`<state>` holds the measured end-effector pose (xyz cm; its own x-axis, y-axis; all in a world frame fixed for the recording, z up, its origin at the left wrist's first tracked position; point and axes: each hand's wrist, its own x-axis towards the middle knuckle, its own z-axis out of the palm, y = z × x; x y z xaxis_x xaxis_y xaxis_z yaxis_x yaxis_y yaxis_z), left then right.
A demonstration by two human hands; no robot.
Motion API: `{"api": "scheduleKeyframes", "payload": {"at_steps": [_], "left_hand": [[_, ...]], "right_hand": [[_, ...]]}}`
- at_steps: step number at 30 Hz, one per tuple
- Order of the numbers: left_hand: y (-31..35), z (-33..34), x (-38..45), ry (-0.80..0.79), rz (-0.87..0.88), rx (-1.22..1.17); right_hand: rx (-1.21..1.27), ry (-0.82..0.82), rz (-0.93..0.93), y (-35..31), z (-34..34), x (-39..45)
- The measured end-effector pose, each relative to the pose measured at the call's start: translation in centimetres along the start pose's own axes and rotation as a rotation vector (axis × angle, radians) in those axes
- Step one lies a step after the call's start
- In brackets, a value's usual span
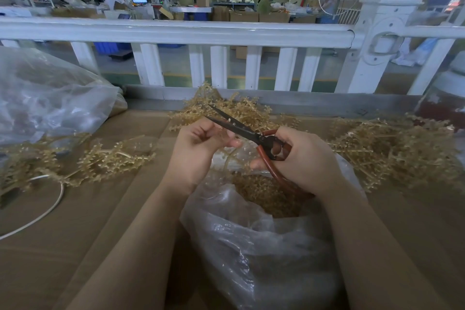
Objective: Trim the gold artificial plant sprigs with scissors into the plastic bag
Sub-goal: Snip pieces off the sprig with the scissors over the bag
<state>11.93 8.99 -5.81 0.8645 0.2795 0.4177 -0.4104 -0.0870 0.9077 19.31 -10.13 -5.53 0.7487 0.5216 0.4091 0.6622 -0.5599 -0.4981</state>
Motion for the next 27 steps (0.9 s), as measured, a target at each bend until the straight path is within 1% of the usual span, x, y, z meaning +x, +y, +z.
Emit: {"api": "scheduleKeyframes", "payload": {"at_steps": [12,17,21,27], "left_hand": [[0.09,0.17,0.01,-0.030,0.004,0.075],[0.09,0.26,-0.12,-0.029,0.015,0.091],[-0.23,0.27,-0.05,-0.013,0.025,0.095],[-0.59,0.04,0.09,0.002,0.030,0.107]], "right_hand": [[0.051,-0.005,0.046,0.24,0.53,0.34],[0.035,0.006,0.037,0.24,0.53,0.25],[0.018,0.012,-0.010,-0.25,0.11,0.07],[0.073,0.019,-0.014,-0.50,-0.18,-0.15]]}}
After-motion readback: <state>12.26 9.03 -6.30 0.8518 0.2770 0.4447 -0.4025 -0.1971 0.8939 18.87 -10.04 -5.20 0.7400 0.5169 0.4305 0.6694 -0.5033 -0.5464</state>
